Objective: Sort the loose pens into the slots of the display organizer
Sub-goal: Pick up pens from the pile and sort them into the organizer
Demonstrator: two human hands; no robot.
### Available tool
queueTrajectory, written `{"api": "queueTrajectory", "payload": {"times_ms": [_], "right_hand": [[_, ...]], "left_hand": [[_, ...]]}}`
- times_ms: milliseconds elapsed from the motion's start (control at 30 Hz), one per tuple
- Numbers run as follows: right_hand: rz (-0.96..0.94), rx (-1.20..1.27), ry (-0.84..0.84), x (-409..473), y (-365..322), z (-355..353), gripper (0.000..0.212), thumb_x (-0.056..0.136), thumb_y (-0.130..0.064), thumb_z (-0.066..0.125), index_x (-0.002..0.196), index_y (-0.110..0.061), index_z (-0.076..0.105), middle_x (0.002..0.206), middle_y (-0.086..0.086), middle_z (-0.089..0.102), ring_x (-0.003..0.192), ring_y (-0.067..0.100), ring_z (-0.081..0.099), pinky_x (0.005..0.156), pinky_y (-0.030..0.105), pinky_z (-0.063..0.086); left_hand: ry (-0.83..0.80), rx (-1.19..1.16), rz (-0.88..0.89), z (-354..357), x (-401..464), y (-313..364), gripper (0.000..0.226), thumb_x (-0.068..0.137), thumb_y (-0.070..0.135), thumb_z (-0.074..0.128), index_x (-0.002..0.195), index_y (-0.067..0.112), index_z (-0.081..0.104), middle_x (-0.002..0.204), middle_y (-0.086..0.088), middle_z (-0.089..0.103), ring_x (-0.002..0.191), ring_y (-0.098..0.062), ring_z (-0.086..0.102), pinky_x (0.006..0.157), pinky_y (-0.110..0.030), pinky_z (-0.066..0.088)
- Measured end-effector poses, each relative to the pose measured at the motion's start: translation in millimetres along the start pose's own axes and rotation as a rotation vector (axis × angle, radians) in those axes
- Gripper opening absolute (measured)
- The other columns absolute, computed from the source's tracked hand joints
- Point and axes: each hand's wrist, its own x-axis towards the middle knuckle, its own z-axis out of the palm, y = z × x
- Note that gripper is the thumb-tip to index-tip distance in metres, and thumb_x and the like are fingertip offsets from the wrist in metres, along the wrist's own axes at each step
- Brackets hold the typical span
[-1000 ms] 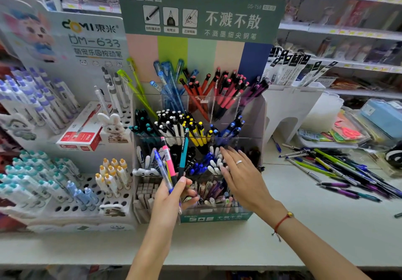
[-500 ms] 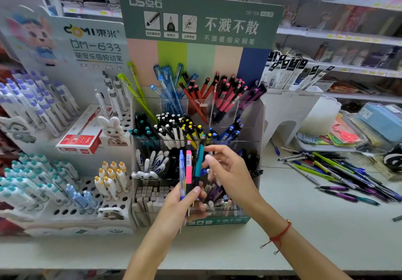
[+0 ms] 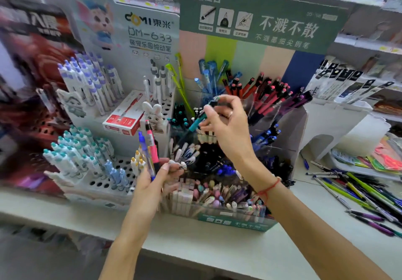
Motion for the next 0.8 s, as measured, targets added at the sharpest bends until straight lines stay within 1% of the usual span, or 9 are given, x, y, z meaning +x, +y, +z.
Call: {"api": "queueTrajectory", "payload": {"times_ms": [100, 167, 233, 367, 500, 600, 667, 733, 800], "right_hand": [[-0.269, -0.135, 0.179, 22, 3, -1, 0.024, 0.094, -0.013, 0.060, 0.114, -0.013, 0.046, 0.090, 0.010, 0.064, 0.073, 0.018, 0.070, 0.072, 0.033, 0.058], [-0.353, -0.293, 0.171, 32, 11, 0, 0.028, 0.094, -0.016, 0.060, 0.119, -0.011, 0.048, 0.094, 0.009, 0.067, 0.078, 0.015, 0.070, 0.075, 0.031, 0.058], [-0.409, -0.461, 0.127, 36, 22, 7, 0.028, 0.095, -0.020, 0.060, 0.120, -0.012, 0.050, 0.094, 0.006, 0.070, 0.079, 0.012, 0.069, 0.072, 0.027, 0.057], [-0.462, -0.767, 0.098, 39, 42, 20, 0.018, 0.096, -0.031, 0.056, 0.097, -0.014, 0.062, 0.078, -0.003, 0.072, 0.065, 0.014, 0.066, 0.057, 0.030, 0.051], [-0.471, -1.017, -0.026, 43, 57, 21, 0.022, 0.091, -0.035, 0.062, 0.091, -0.017, 0.075, 0.087, -0.001, 0.073, 0.097, 0.025, 0.057, 0.079, 0.036, 0.039], [-0.293, -1.062, -0.094, 51, 49, 24, 0.025, 0.091, -0.040, 0.060, 0.098, -0.022, 0.077, 0.099, -0.001, 0.072, 0.109, 0.029, 0.049, 0.086, 0.039, 0.034], [-0.303, -1.075, -0.106, 50, 38, 25, 0.022, 0.091, -0.038, 0.062, 0.102, -0.024, 0.075, 0.104, -0.001, 0.069, 0.110, 0.027, 0.047, 0.087, 0.038, 0.035], [-0.363, -0.964, -0.058, 37, 27, 29, 0.023, 0.091, -0.037, 0.062, 0.106, -0.021, 0.072, 0.099, -0.001, 0.066, 0.100, 0.022, 0.051, 0.080, 0.034, 0.040], [-0.235, -0.734, -0.148, 14, 16, 35, 0.033, 0.092, -0.044, 0.057, 0.114, -0.021, 0.066, 0.093, -0.005, 0.063, 0.084, 0.015, 0.056, 0.072, 0.031, 0.048]], "left_hand": [[0.116, -0.045, -0.018, -13, 8, 2, 0.017, 0.098, 0.018, 0.048, 0.110, 0.022, 0.059, 0.090, 0.003, 0.070, 0.075, -0.005, 0.068, 0.061, -0.021, 0.058], [0.127, -0.063, -0.041, -18, 10, 2, 0.016, 0.098, 0.017, 0.048, 0.107, 0.022, 0.059, 0.085, 0.004, 0.068, 0.067, -0.003, 0.066, 0.053, -0.017, 0.054], [0.111, -0.058, -0.046, -21, 11, 1, 0.017, 0.098, 0.016, 0.048, 0.109, 0.021, 0.060, 0.087, 0.001, 0.068, 0.066, -0.005, 0.065, 0.056, -0.020, 0.056], [0.064, -0.030, -0.052, -22, 13, -1, 0.018, 0.097, 0.014, 0.049, 0.111, 0.017, 0.059, 0.086, -0.001, 0.067, 0.062, -0.006, 0.063, 0.060, -0.025, 0.058], [0.042, 0.039, -0.050, -20, 17, -3, 0.017, 0.098, 0.017, 0.049, 0.112, 0.011, 0.056, 0.069, 0.003, 0.055, 0.051, -0.001, 0.052, 0.055, -0.021, 0.055], [0.023, 0.077, -0.029, -17, 18, -5, 0.016, 0.098, 0.020, 0.047, 0.112, 0.015, 0.054, 0.065, 0.004, 0.046, 0.048, 0.000, 0.046, 0.050, -0.017, 0.049], [-0.003, 0.083, -0.031, -14, 18, -5, 0.015, 0.098, 0.020, 0.047, 0.111, 0.016, 0.055, 0.066, 0.003, 0.045, 0.049, -0.002, 0.045, 0.049, -0.017, 0.047], [-0.029, 0.069, -0.043, -11, 19, -6, 0.017, 0.098, 0.019, 0.048, 0.113, 0.020, 0.055, 0.065, 0.003, 0.044, 0.049, -0.003, 0.044, 0.047, -0.017, 0.044], [-0.051, 0.108, -0.033, -6, 18, -7, 0.021, 0.097, 0.021, 0.050, 0.116, 0.028, 0.054, 0.066, 0.005, 0.046, 0.054, -0.004, 0.047, 0.048, -0.015, 0.042]]}}
